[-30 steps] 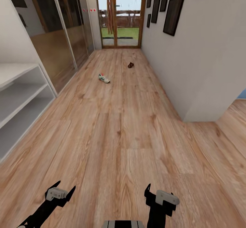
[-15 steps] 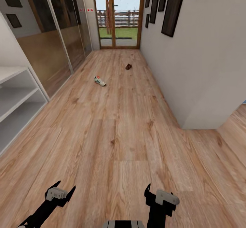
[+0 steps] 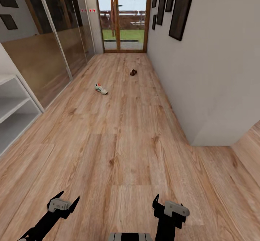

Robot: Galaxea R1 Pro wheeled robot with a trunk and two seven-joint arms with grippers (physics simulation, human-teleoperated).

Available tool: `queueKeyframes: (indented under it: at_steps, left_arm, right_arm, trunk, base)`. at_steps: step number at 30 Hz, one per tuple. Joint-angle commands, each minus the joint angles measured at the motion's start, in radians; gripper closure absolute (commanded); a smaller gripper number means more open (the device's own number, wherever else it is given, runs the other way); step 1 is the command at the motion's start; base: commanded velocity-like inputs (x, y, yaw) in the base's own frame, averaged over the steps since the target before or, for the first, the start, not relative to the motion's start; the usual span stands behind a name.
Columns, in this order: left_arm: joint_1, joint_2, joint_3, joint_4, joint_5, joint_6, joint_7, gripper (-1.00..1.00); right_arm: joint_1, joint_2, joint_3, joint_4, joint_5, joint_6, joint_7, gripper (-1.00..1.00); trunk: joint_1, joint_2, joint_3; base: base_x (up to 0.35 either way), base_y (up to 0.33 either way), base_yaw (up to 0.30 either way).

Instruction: Pick up the two gym shoes and the two sandals from the corridor floor and place them onto the hallstand (shoe rack) in the corridor, making sure they are on the rack and not on the floor. Arrange them so the two gym shoes are next to each other and the two sandals are next to each other.

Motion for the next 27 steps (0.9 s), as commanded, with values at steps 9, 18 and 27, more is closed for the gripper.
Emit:
queueKeyframes:
  at_steps: [9, 18, 27]
  left_arm:
    - [-0.001, 0.000, 0.004, -0.001, -0.008, -0.005, -0.004, -1.00]
    - [-0.001, 0.000, 0.005, -0.001, -0.008, -0.005, -0.004, -1.00]
    - [-0.001, 0.000, 0.004, -0.001, -0.008, -0.005, -0.004, -1.00]
  right_arm:
    - [-0.001, -0.001, 0.002, -0.001, -0.005, 0.000, -0.005, -1.00]
    - [-0.001, -0.001, 0.002, -0.001, -0.005, 0.000, -0.004, -1.00]
    - [-0.001, 0.000, 0.002, -0.001, -0.005, 0.000, -0.005, -1.00]
  trunk:
    - [0.000, 0.000, -0.001]
    - [0.000, 0.000, -0.001]
    - [0.000, 0.000, -0.001]
  base:
    - [0.322, -0.026, 0.000]
    - [0.323, -0.003, 0.000]
    - [0.324, 0.000, 0.000]
